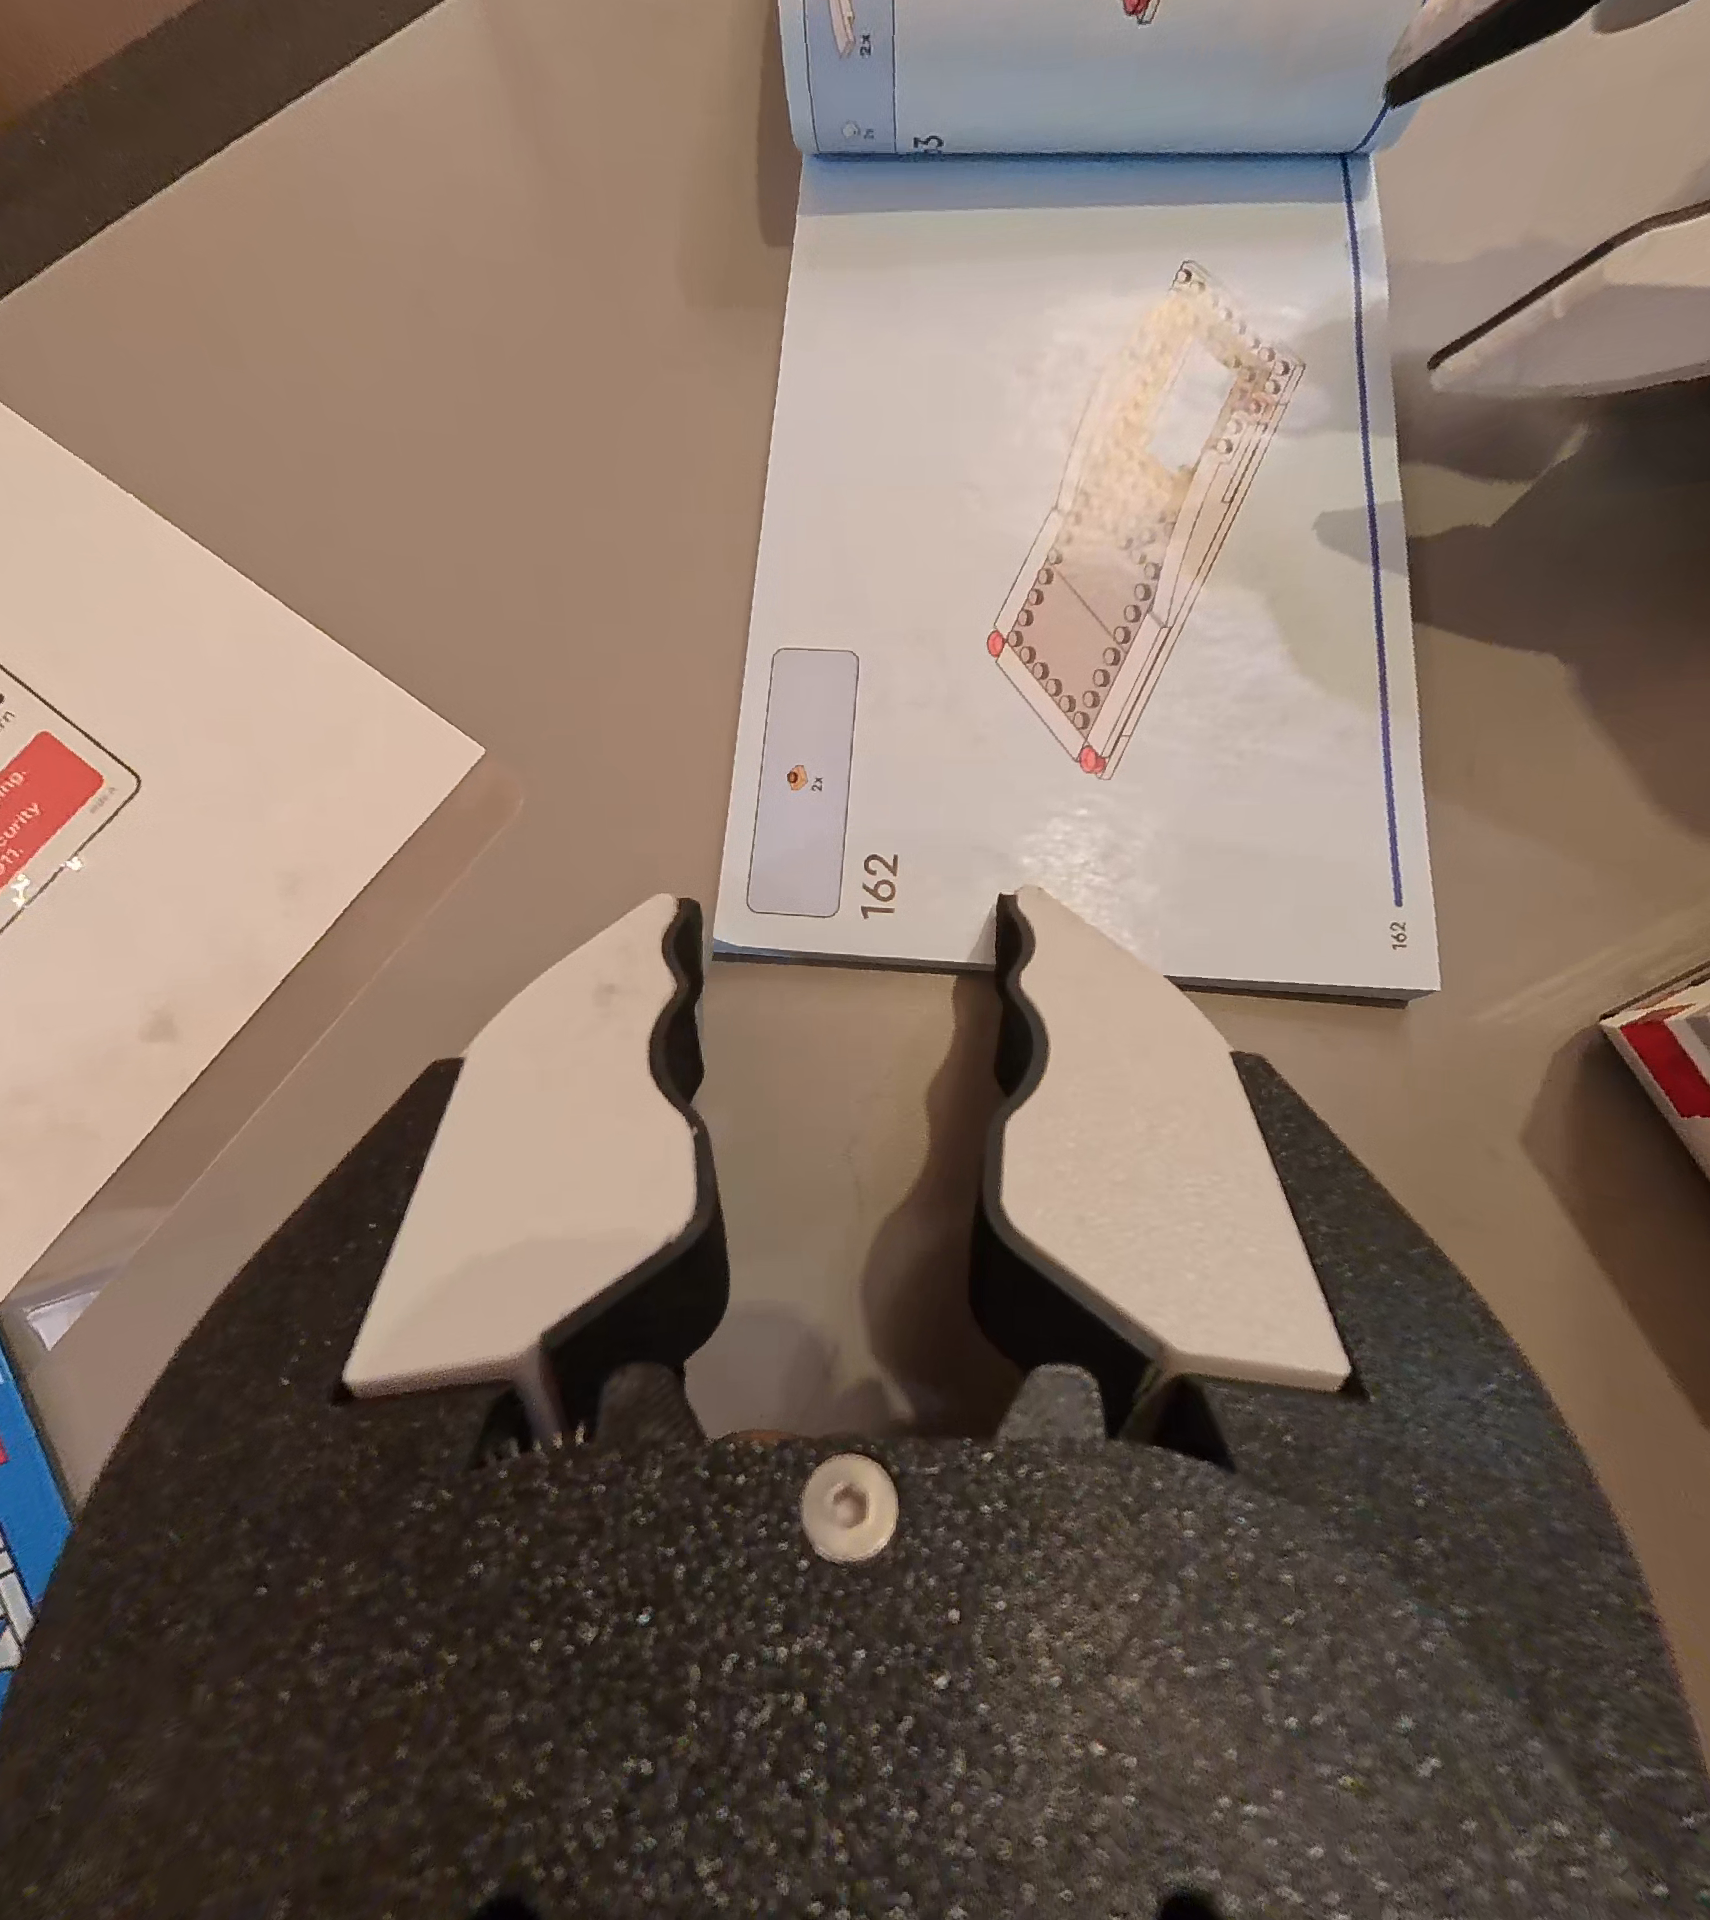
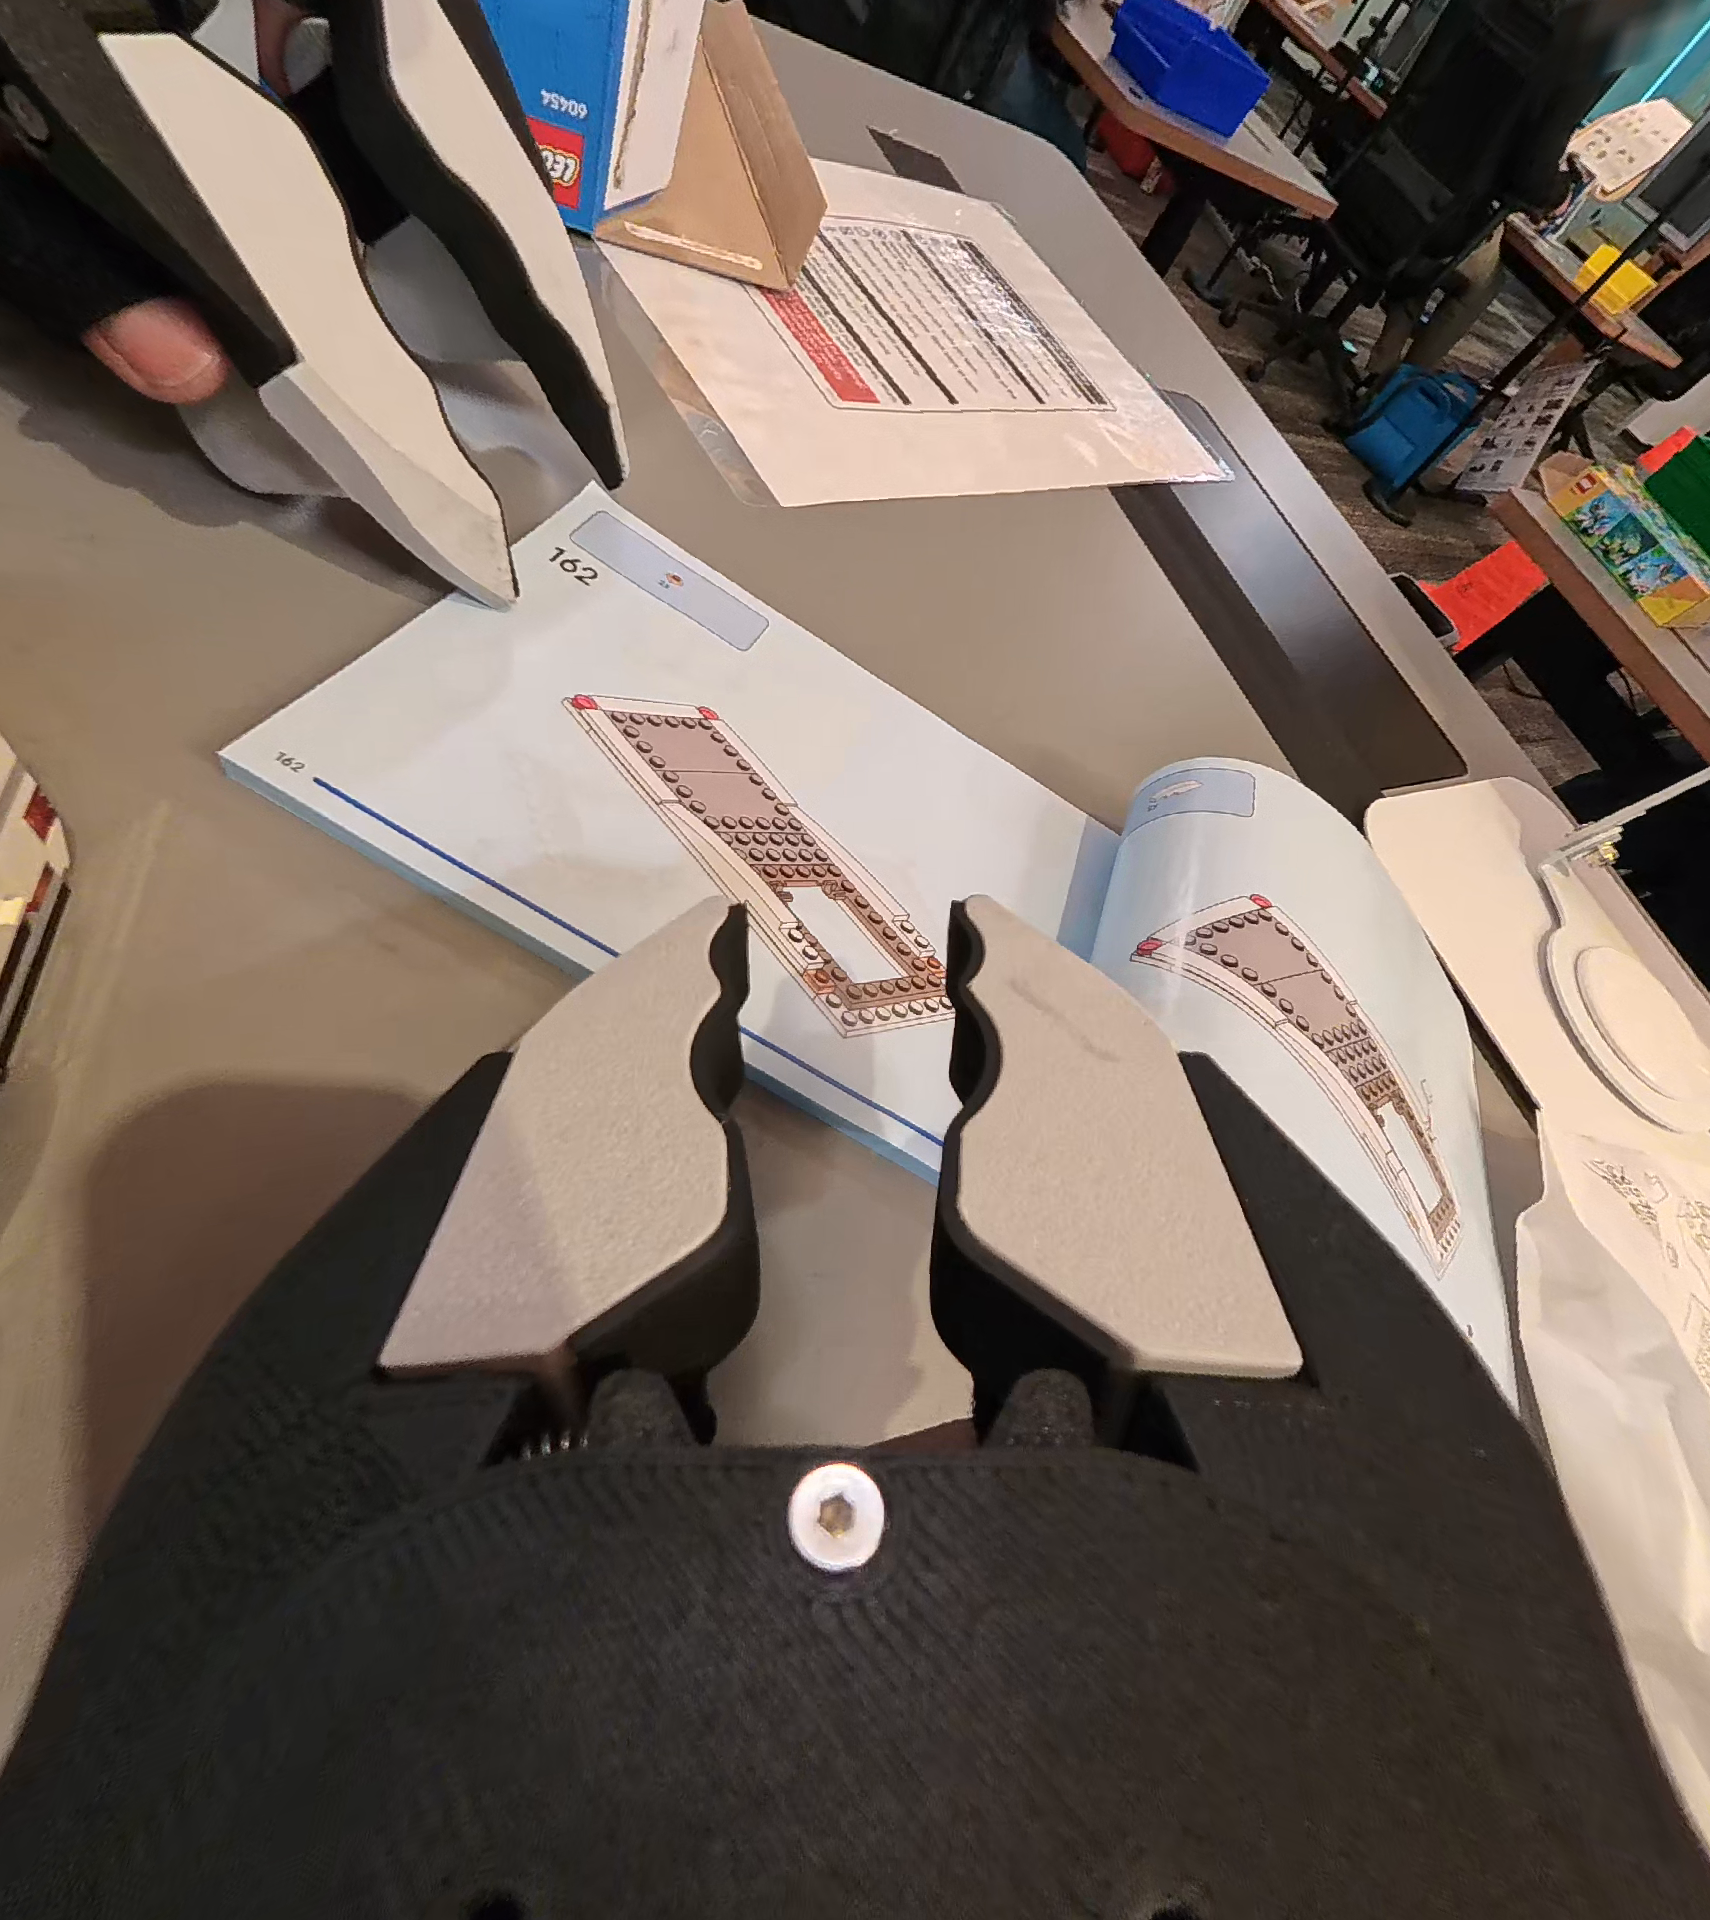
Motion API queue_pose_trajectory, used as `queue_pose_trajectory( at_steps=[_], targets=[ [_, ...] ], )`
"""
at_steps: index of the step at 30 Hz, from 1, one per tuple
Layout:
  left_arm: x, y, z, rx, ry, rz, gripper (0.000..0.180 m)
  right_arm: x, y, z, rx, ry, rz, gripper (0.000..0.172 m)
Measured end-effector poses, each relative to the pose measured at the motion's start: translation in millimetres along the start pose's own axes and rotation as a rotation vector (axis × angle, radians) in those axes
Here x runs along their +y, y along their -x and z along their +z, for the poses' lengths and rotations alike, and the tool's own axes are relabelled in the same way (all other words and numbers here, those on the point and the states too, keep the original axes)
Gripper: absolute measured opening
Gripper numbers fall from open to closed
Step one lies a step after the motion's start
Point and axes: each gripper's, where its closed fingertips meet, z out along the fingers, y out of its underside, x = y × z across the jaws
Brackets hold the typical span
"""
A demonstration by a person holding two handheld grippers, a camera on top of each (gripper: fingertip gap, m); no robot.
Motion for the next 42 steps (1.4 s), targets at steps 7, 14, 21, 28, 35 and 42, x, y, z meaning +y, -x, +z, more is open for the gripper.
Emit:
queue_pose_trajectory(
  at_steps=[7, 14, 21, 28, 35, 42],
  targets=[
    [0.2, -1.8, 0.0, 0.009, 0.002, 0.001, 0.051, 0.3, 0.2, 0.1, -0.002, 0.001, -0.001, 0.036],
    [0.5, -2.6, -0.3, 0.014, 0.002, 0.003, 0.051, 0.4, 0.4, 0.1, -0.002, 0.001, -0.005, 0.036],
    [0.1, -0.4, -0.8, 0.017, -0.002, -0.029, 0.044, 0.5, 0.5, 0.2, -0.001, 0.002, -0.01, 0.036],
    [-2.0, -2.4, -3.0, 0.045, -0.022, -0.048, 0.041, 0.7, 0.9, 0.3, -0.003, 0.003, -0.014, 0.036],
    [-5.1, -8.7, -3.8, 0.069, -0.034, -0.026, 0.04, 0.6, 4.1, 0.7, -0.015, 0.002, -0.036, 0.037],
    [-12.8, -18.0, -9.3, 0.14, -0.083, -0.043, 0.039, 0.6, 5.9, 1.0, -0.025, 0.003, -0.044, 0.038]
  ],
)
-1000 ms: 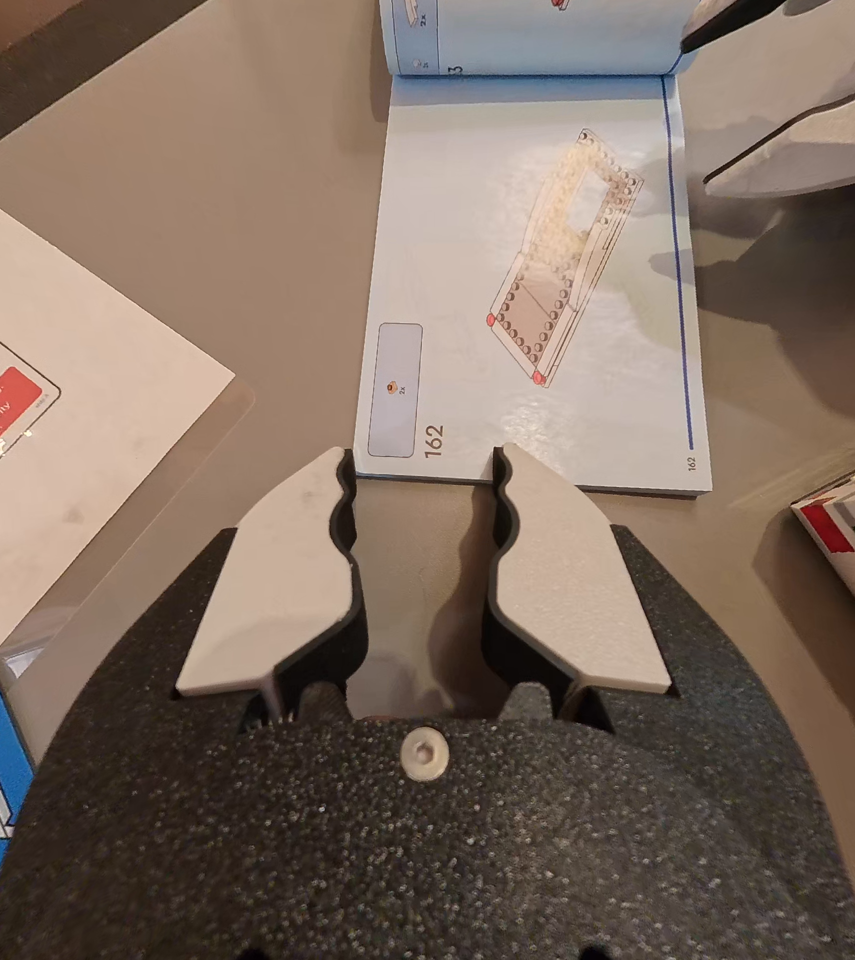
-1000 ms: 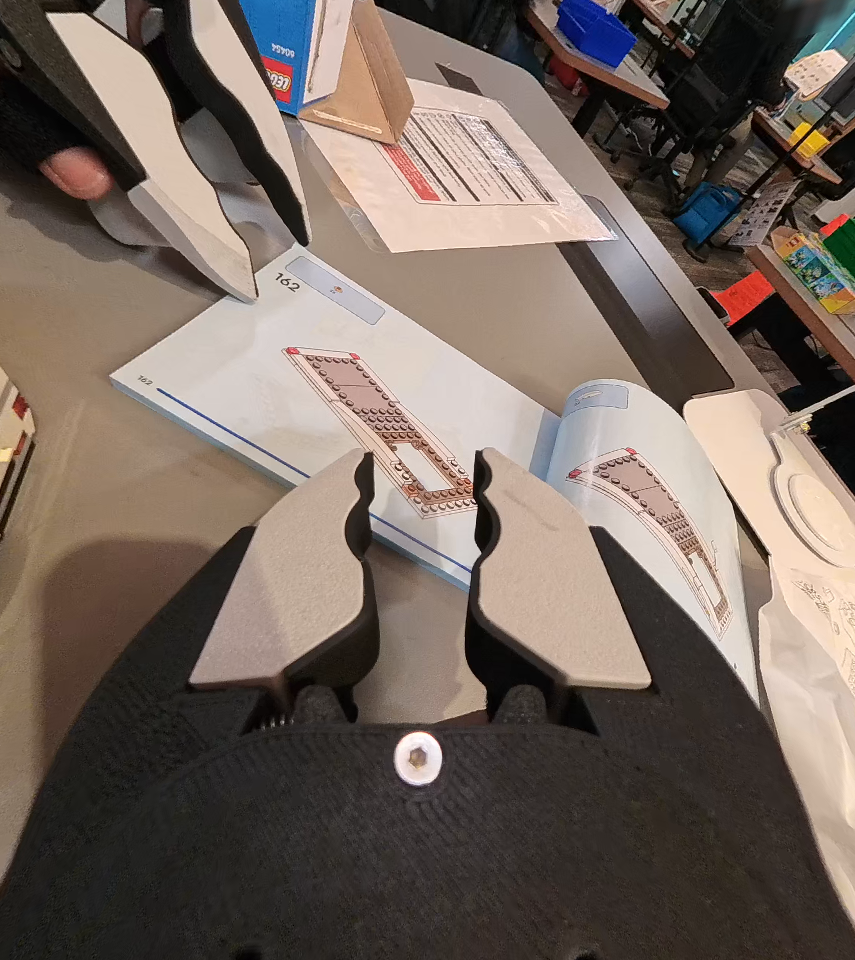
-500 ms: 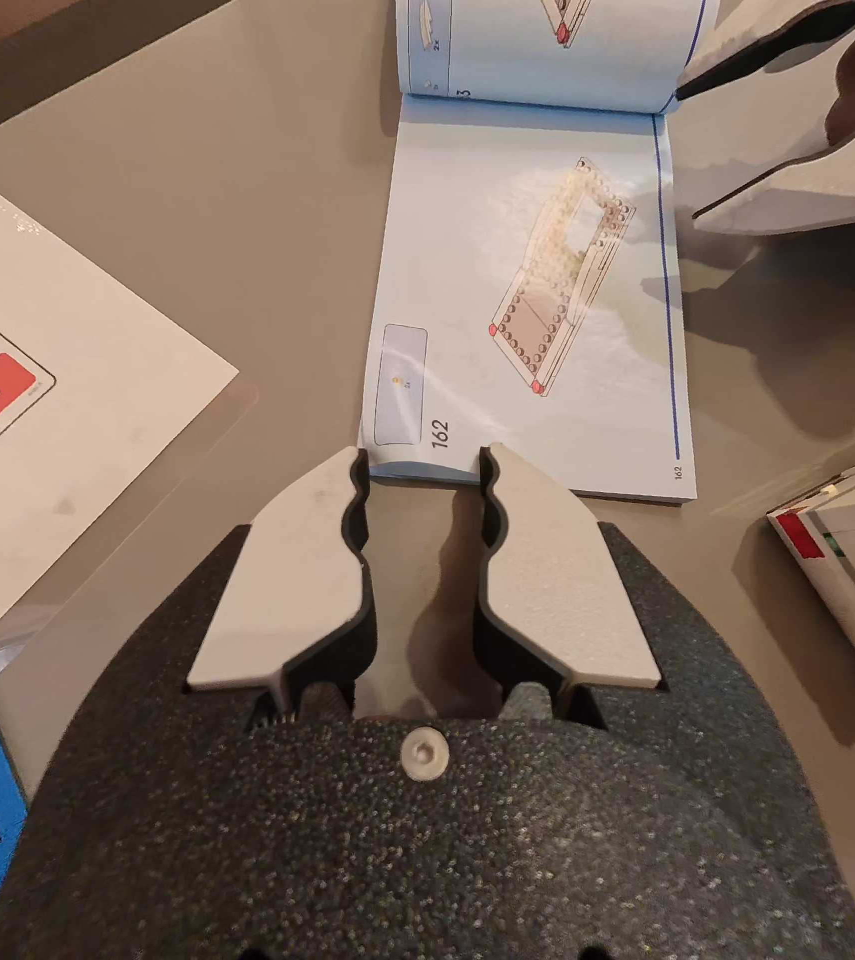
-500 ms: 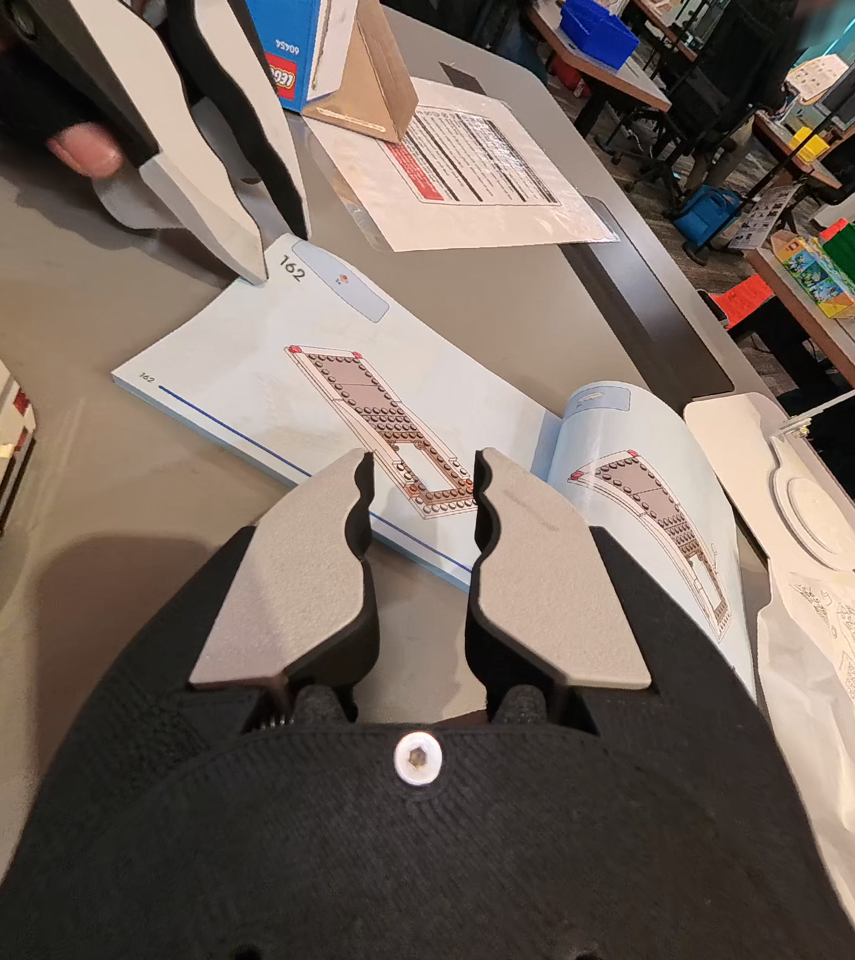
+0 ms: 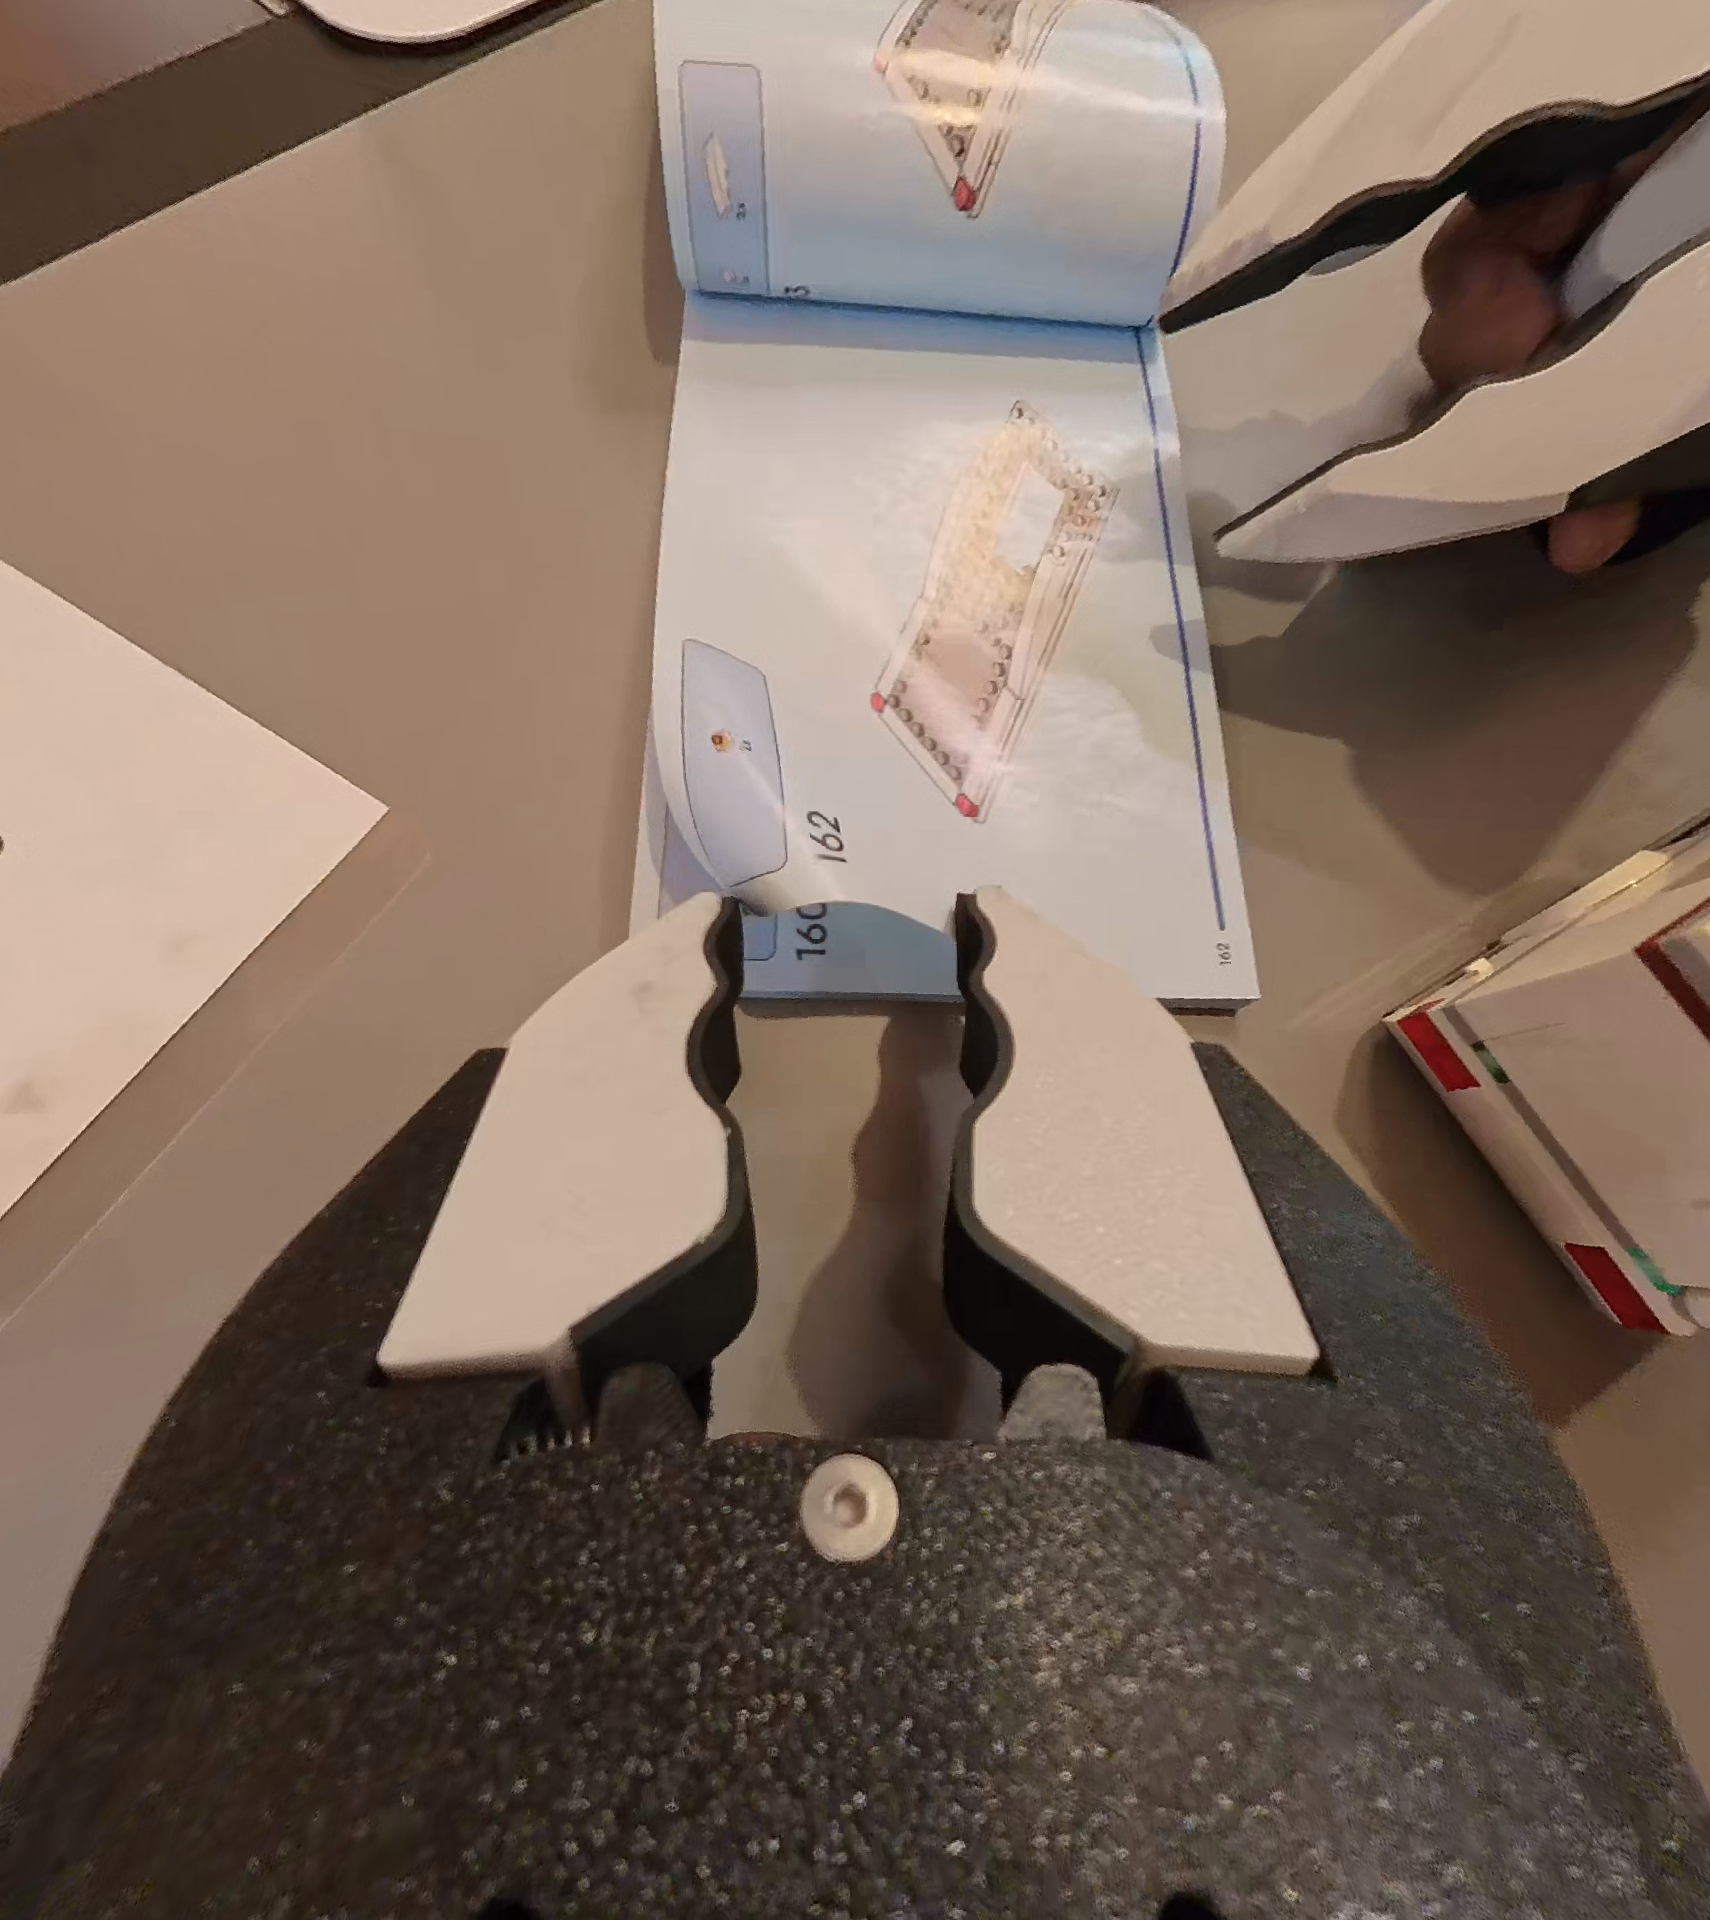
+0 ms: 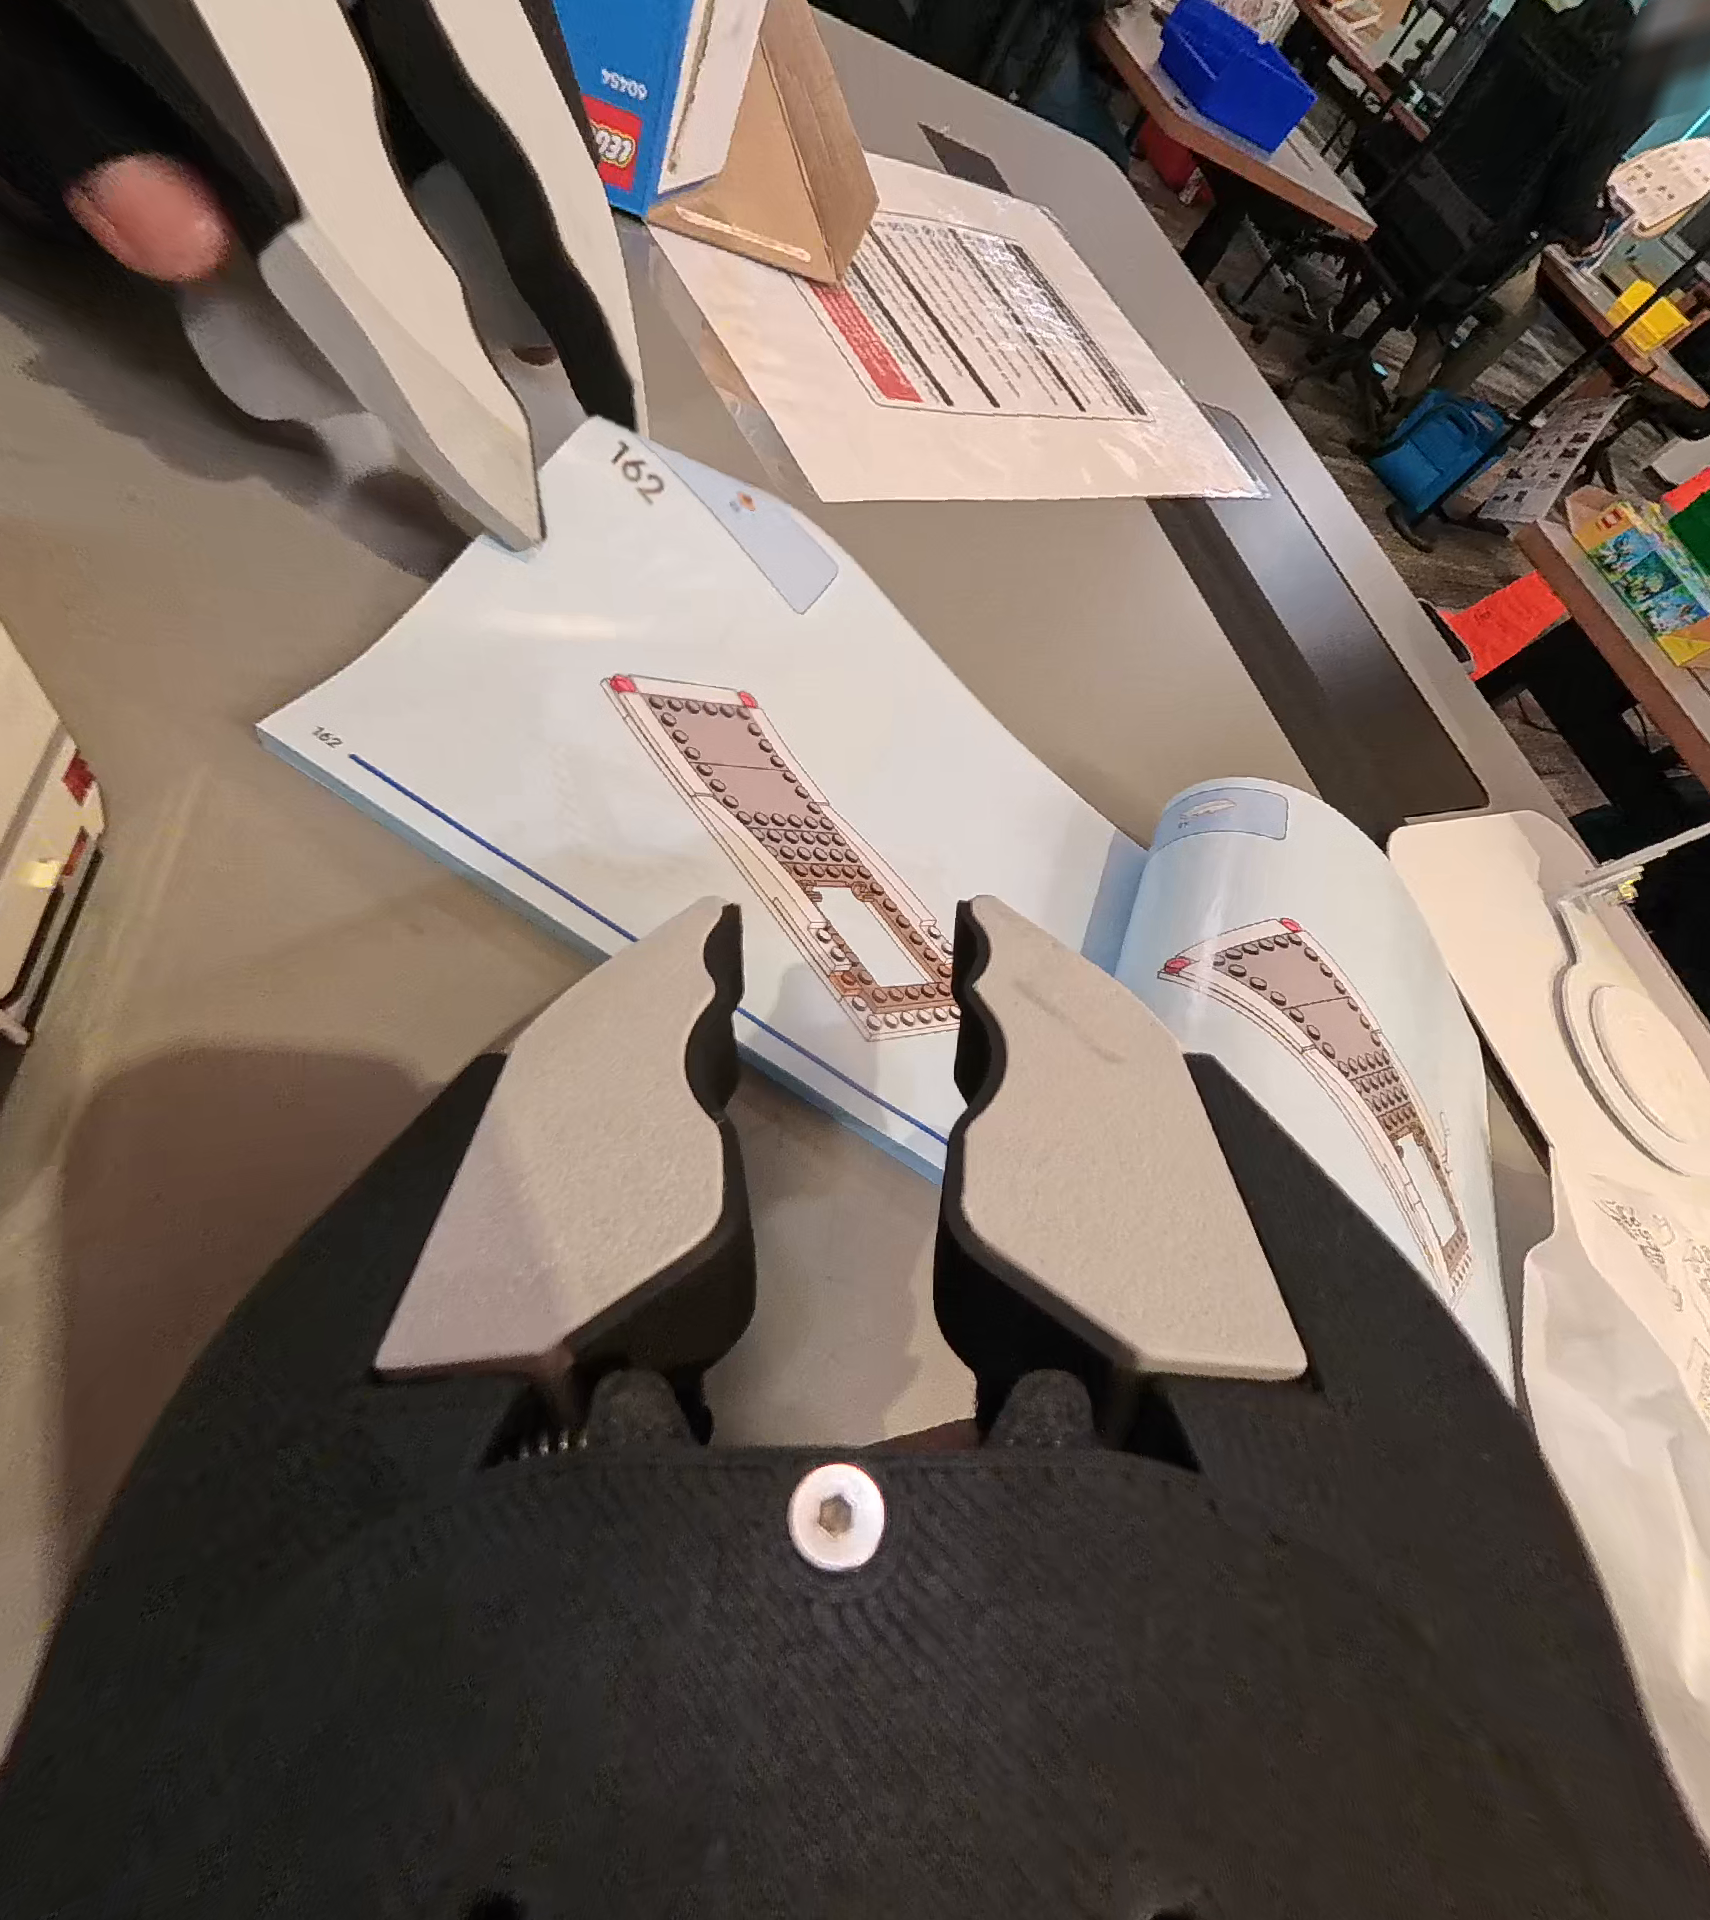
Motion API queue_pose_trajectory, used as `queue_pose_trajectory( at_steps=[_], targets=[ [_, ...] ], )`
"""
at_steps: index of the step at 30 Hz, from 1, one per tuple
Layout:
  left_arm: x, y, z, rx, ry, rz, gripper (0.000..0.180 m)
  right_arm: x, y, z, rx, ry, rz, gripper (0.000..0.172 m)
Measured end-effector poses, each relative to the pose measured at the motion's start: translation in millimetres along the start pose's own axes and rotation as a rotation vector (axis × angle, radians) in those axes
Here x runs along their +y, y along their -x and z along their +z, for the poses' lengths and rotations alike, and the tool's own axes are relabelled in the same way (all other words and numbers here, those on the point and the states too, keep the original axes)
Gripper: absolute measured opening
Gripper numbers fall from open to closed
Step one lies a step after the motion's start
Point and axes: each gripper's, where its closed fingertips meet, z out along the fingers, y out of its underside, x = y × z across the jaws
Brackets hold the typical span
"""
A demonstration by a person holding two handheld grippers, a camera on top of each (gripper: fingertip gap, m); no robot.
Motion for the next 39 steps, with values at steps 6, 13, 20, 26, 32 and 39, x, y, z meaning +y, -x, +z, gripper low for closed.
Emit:
queue_pose_trajectory(
  at_steps=[6, 13, 20, 26, 32, 39],
  targets=[
    [-2.1, -10.5, -0.3, 0.069, -0.011, -0.016, 0.038, 0.0, 1.5, 0.3, -0.004, 0.002, -0.008, 0.039],
    [-8.2, -18.6, -2.7, 0.121, -0.042, -0.033, 0.038, -1.6, 6.2, -0.1, -0.021, -0.009, -0.035, 0.04],
    [-12.8, -17.6, 4.8, 0.143, -0.06, -0.188, 0.026, -5.9, 23.0, -2.4, -0.084, -0.043, -0.146, 0.048],
    [-24.1, -13.7, 1.5, 0.213, -0.155, -0.387, 0.003, -6.2, 36.4, -0.4, -0.067, -0.045, -0.287, 0.048],
    [-40.5, -13.0, -8.7, 0.309, -0.28, -0.524, 0.001, -10.3, 31.6, 5.5, -0.013, -0.042, -0.297, 0.048],
    [-41.7, -15.8, -6.7, 0.312, -0.278, -0.517, 0.006, -10.2, 22.2, 15.2, 0.081, -0.009, -0.321, 0.037]
  ],
)
